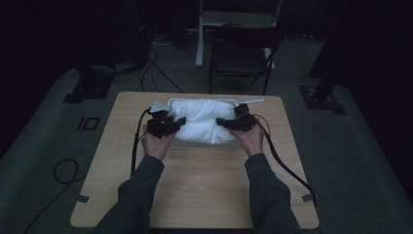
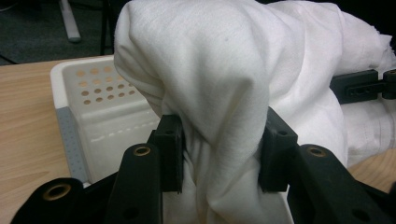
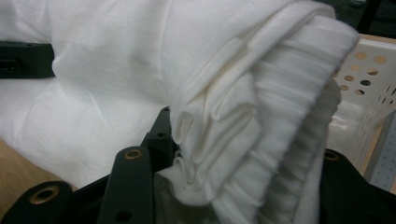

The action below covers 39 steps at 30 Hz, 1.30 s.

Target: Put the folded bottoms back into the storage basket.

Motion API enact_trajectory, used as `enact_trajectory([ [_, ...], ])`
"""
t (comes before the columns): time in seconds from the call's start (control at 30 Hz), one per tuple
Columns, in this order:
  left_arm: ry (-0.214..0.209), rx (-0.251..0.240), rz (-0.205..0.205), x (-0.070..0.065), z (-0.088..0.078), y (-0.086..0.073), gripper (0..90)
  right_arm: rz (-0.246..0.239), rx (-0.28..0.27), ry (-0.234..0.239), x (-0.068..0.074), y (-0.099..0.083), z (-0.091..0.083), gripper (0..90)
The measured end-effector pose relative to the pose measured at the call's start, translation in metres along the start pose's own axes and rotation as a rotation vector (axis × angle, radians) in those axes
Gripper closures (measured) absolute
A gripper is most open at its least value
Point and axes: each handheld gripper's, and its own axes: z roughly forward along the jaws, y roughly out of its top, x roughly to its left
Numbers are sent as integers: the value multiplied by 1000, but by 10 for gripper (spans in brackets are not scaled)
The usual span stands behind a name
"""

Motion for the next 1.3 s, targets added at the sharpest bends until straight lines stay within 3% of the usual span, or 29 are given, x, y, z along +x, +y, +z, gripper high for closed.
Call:
enact_trajectory([
  [0.43,23,13,12,3,13,6,594,30,11,-13,-10,5,12,529],
  [1.3,66,56,-40,16,42,-1,593,93,80,-35,-26,7,40,526],
])
